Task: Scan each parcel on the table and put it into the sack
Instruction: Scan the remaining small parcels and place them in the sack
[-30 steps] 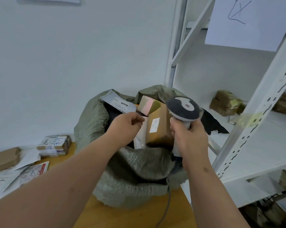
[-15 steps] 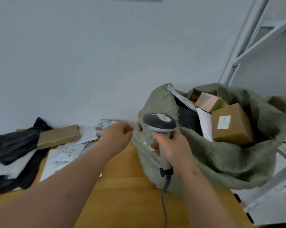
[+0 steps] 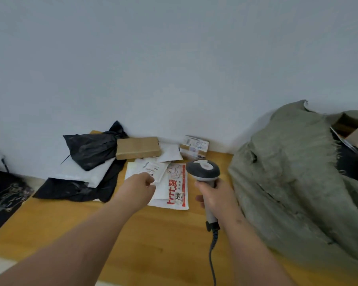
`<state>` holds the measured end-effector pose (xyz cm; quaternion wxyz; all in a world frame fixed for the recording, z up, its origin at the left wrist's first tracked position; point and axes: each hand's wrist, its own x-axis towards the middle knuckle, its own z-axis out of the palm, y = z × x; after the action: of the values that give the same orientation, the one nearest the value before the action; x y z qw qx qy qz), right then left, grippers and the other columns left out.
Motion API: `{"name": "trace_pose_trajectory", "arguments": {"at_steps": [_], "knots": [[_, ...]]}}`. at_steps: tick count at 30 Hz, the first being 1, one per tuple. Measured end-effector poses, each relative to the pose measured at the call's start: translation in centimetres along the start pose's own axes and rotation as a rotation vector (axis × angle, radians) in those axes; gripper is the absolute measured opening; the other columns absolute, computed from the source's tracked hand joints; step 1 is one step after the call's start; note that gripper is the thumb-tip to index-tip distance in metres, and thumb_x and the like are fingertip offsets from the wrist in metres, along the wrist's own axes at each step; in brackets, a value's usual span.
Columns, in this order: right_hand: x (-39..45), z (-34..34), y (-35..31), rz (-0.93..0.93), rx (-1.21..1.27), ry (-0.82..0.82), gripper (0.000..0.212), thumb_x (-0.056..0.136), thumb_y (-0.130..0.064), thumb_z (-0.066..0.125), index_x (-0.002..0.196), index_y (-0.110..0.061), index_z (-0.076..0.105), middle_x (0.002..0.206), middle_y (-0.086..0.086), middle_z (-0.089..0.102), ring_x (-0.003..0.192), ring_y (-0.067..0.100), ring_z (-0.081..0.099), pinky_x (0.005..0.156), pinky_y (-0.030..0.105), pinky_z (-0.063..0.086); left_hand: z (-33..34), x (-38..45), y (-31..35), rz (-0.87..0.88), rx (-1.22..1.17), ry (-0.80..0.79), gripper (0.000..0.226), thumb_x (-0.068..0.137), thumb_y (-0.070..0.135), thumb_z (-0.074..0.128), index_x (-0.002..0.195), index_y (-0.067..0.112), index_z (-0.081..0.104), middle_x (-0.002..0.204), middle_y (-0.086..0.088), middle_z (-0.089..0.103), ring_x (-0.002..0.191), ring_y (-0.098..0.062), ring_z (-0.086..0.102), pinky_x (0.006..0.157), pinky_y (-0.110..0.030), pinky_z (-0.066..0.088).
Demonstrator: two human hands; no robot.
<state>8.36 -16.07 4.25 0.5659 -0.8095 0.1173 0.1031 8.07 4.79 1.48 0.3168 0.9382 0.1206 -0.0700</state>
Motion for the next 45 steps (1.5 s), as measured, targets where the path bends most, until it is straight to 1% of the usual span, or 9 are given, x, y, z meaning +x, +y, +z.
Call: {"name": "trace_pose_trajectory", "arguments": {"at_steps": [7, 11, 17, 24, 28, 35, 40, 43, 45], "knots": [[7.4, 2.9, -0.1, 0.058, 0.037, -0.003, 0.01, 0.091, -0.031, 0.067, 0.093, -0.023, 0.061, 0.08, -0.007, 0.07, 0.072, 0.012, 0.07, 0.071, 0.033, 0.06, -0.2, 5.1, -1.8, -0.091, -0.053, -0.032, 0.035, 0.098, 0.028, 0.054, 0.132, 0.02, 0.056, 0.124, 0.003, 0.058, 0.096, -0.015, 0.061, 0.081, -0.031, 0.053], [13.4, 2.9, -0.4, 0.118, 0.077, 0.016, 0.012, 0.091, -0.032, 0.067, 0.094, -0.024, 0.059, 0.086, -0.003, 0.07, 0.081, 0.018, 0.071, 0.081, 0.042, 0.06, 0.2, 10.2, -0.7, -0.112, -0.075, -0.073, 0.037, 0.097, 0.029, 0.054, 0.133, 0.022, 0.055, 0.128, 0.003, 0.058, 0.094, -0.015, 0.063, 0.081, -0.035, 0.057], [22.5, 1.9, -0.1, 0.25, 0.109, 0.03, 0.016, 0.087, -0.034, 0.071, 0.09, -0.023, 0.058, 0.095, 0.007, 0.069, 0.092, 0.023, 0.067, 0.09, 0.046, 0.054, 2.9, 18.7, 2.6, -0.111, -0.139, -0.14, 0.047, 0.097, 0.026, 0.058, 0.142, 0.017, 0.049, 0.134, -0.001, 0.057, 0.114, -0.016, 0.056, 0.094, -0.028, 0.045], [29.5, 1.6, 1.4, 0.314, 0.155, 0.046, 0.013, 0.089, -0.033, 0.071, 0.087, -0.024, 0.061, 0.097, 0.006, 0.065, 0.1, 0.03, 0.06, 0.095, 0.047, 0.05, 6.7, 25.9, 5.6, -0.143, -0.268, -0.221, 0.057, 0.099, 0.023, 0.053, 0.152, 0.022, 0.033, 0.145, 0.002, 0.048, 0.103, -0.011, 0.058, 0.084, -0.032, 0.053], [31.8, 2.1, 2.0, 0.328, 0.179, 0.035, 0.01, 0.089, -0.032, 0.07, 0.091, -0.026, 0.063, 0.097, 0.004, 0.067, 0.101, 0.028, 0.061, 0.096, 0.047, 0.05, 8.3, 29.1, 7.2, -0.181, -0.376, -0.249, 0.046, 0.102, 0.013, 0.046, 0.147, 0.021, 0.04, 0.105, 0.013, 0.056, 0.066, 0.004, 0.043, 0.053, -0.012, 0.042], [32.9, 3.6, 3.2, 0.328, 0.245, 0.026, 0.014, 0.089, -0.031, 0.07, 0.101, -0.027, 0.066, 0.098, 0.0, 0.071, 0.098, 0.022, 0.063, 0.091, 0.043, 0.05, 10.3, 32.3, 7.5, -0.279, -0.486, -0.298, 0.016, 0.1, 0.013, 0.05, 0.11, 0.025, 0.055, 0.095, 0.008, 0.064, 0.071, -0.004, 0.053, 0.059, -0.018, 0.04], [31.1, 3.3, 4.3, 0.293, 0.339, 0.127, 0.019, 0.09, -0.027, 0.069, 0.109, -0.025, 0.066, 0.093, -0.007, 0.074, 0.092, 0.015, 0.068, 0.079, 0.034, 0.051, 10.2, 31.8, 7.0, -0.224, -0.561, -0.226, 0.027, 0.099, 0.009, 0.05, 0.116, 0.024, 0.064, 0.105, 0.005, 0.067, 0.081, -0.002, 0.062, 0.048, -0.003, 0.042], [29.6, 3.3, 4.0, 0.258, 0.396, 0.154, 0.022, 0.091, -0.026, 0.069, 0.113, -0.029, 0.065, 0.095, -0.011, 0.075, 0.094, 0.012, 0.069, 0.082, 0.034, 0.051, 10.2, 30.7, 6.5, -0.171, -0.536, -0.167, 0.037, 0.096, 0.024, 0.056, 0.133, 0.028, 0.06, 0.124, 0.002, 0.06, 0.096, -0.009, 0.064, 0.067, -0.012, 0.053], [28.6, 3.5, 3.6, 0.246, 0.421, 0.172, 0.024, 0.091, -0.027, 0.07, 0.113, -0.033, 0.064, 0.1, -0.012, 0.074, 0.1, 0.012, 0.068, 0.092, 0.039, 0.052, 9.7, 29.8, 6.3, -0.148, -0.545, -0.133, 0.039, 0.091, 0.039, 0.058, 0.13, 0.041, 0.058, 0.128, 0.004, 0.055, 0.107, -0.014, 0.062, 0.089, -0.033, 0.055]]}}
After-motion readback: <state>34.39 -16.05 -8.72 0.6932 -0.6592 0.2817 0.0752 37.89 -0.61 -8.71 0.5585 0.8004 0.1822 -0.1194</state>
